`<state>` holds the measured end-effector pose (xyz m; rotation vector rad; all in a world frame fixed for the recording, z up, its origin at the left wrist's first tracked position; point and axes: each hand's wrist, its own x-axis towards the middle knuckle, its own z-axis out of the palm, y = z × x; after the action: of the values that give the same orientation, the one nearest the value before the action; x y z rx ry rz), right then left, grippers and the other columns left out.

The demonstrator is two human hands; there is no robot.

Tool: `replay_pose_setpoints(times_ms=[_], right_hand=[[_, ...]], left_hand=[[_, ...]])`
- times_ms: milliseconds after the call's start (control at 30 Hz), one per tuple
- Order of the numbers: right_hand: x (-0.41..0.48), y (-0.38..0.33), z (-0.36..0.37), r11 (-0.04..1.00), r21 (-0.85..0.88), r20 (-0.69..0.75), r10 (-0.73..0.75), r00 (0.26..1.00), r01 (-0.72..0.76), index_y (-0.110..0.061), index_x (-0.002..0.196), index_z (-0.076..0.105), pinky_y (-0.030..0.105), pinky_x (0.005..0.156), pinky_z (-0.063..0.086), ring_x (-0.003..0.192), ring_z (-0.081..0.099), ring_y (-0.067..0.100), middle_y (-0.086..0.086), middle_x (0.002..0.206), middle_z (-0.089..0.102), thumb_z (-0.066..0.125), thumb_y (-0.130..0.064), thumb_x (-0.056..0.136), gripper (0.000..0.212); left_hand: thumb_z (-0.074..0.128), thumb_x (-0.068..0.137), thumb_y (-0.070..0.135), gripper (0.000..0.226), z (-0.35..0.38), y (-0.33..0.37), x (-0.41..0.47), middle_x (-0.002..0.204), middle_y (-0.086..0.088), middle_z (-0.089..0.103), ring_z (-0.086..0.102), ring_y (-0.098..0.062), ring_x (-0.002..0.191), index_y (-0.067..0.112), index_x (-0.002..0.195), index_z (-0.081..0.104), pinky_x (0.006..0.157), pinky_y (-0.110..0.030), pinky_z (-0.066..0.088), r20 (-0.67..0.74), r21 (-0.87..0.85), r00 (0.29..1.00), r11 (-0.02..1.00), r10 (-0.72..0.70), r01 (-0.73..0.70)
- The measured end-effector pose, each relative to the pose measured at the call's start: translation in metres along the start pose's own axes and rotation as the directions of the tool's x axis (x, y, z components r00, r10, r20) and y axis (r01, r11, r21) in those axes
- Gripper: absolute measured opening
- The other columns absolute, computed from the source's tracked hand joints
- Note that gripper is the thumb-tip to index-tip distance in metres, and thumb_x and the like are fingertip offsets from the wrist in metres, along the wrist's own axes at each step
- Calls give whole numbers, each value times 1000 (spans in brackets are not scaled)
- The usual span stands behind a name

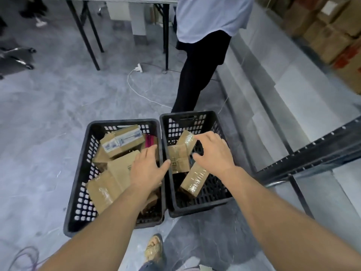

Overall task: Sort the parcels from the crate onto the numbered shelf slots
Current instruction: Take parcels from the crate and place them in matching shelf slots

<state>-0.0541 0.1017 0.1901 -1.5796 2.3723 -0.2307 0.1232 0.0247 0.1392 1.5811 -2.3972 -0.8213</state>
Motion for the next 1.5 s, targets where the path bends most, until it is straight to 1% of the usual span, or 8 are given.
replay_pose_setpoints(times_ms=[300,767,900,1033,1267,1333,1400,1500], right_hand=[[31,23,46,997,19,90,72,993,-74,-21,136,45,33,103,30,126,39,21,1,134,45,58,-28,89,49],[82,155,151,976,67,326,176,929,-208,-17,147,31,37,100,39,129,40,23,6,143,37,57,-29,91,63],[84,183,191,958,70,399,227,888,-277,-16,134,50,36,89,47,116,50,25,6,126,47,56,-29,91,45],[84,194,234,922,88,516,282,809,-378,-13,117,61,33,75,48,97,58,28,7,108,54,50,-29,92,31],[86,201,285,681,242,684,386,619,-692,-18,82,49,32,73,44,86,53,22,3,94,57,55,-23,93,13],[86,202,294,563,300,736,377,563,-770,-18,90,51,36,84,46,91,53,20,0,94,58,58,-17,91,7],[83,199,298,425,365,777,351,522,-829,-18,106,52,35,92,46,101,55,17,-2,102,59,64,-16,87,23],[76,195,290,311,438,761,371,533,-843,-20,120,50,32,82,49,103,58,17,1,114,62,70,-10,78,47]], left_hand=[[52,91,49,69,36,-9,35,148,-3,37,31,-21,137,19,148,27,108,-34,30,110,-12,994,1000,-8,9],[52,94,43,65,198,18,78,144,-4,38,34,-21,134,17,147,28,100,-36,39,338,-24,927,984,-161,179],[51,93,45,64,237,8,88,144,-6,38,35,-23,134,17,146,29,98,-38,40,421,38,869,962,-260,270],[52,93,42,68,270,-4,101,147,-10,36,31,-26,136,13,148,26,106,-39,34,507,78,806,947,-306,311],[55,89,38,69,312,-27,123,142,-11,43,43,-29,128,13,147,26,100,-35,38,599,74,681,875,-422,478],[54,90,38,69,320,-29,121,140,-7,46,46,-28,126,17,149,23,100,-32,39,657,67,616,848,-435,526],[55,89,34,58,324,-29,116,131,-3,55,53,-25,116,24,142,34,99,-33,43,695,23,592,835,-408,549],[57,88,27,50,315,-20,109,118,0,60,57,-19,104,22,136,42,89,-31,48,701,-96,603,787,-381,609]])
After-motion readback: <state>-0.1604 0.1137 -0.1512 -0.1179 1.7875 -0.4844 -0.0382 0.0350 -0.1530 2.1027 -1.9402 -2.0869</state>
